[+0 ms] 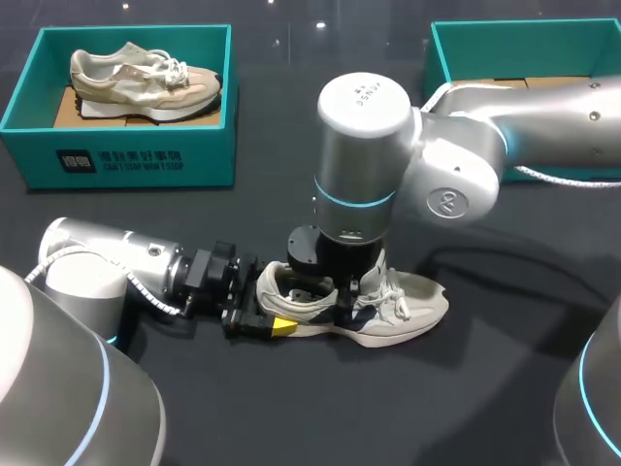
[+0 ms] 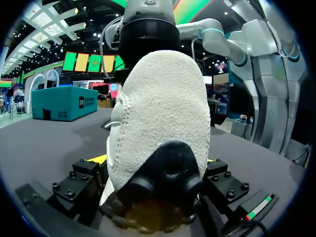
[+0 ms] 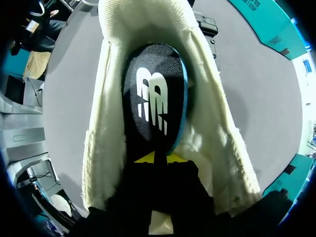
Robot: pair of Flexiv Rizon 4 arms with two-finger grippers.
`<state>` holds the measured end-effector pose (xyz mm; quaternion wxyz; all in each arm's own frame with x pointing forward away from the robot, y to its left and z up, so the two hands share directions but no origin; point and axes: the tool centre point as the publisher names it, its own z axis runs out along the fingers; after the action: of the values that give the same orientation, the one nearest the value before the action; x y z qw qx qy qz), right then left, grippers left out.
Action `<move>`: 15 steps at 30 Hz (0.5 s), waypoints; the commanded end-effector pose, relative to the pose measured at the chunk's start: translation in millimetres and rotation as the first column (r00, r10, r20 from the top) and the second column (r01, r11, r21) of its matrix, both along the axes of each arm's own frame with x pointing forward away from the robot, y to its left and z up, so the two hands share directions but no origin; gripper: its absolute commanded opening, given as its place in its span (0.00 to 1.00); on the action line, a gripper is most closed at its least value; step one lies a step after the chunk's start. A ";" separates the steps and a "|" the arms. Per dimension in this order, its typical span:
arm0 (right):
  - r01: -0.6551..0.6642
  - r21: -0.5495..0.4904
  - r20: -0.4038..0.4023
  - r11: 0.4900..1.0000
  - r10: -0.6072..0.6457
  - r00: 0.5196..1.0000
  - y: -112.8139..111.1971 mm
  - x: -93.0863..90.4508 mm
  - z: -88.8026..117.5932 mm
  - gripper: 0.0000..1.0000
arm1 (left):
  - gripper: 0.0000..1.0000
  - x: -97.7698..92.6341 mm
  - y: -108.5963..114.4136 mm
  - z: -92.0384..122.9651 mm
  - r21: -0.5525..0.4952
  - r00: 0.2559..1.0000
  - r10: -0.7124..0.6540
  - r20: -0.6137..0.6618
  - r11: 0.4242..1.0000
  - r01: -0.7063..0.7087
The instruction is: Take the shoe out of the shoebox, open the shoe tongue, remove and reinsert the insole, then place the shoe into the shoebox
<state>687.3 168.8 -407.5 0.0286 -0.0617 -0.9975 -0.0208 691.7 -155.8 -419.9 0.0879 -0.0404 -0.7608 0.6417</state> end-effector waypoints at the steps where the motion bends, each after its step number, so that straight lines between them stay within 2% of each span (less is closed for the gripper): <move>1: -0.022 0.078 0.034 0.997 0.019 0.999 -5.9 -14.5 -8.3 0.00 | 0.00 3.5 1.8 -2.9 0.001 1.000 0.001 -0.001 1.000 -0.001; 8: -0.100 0.226 0.119 0.969 0.074 0.990 -20.4 -10.3 14.1 0.00 | 0.00 3.5 1.8 -2.9 0.001 1.000 0.001 -0.001 1.000 -0.001; 15: -0.173 0.307 0.184 0.936 0.120 0.976 -28.5 -4.6 28.6 0.00 | 0.00 3.5 1.8 -2.9 0.001 1.000 0.001 -0.001 1.000 -0.001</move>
<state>691.8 160.1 -386.1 -0.0355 0.0174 -0.9904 -0.1322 692.1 -156.1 -419.5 0.0878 -0.0401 -0.7608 0.6418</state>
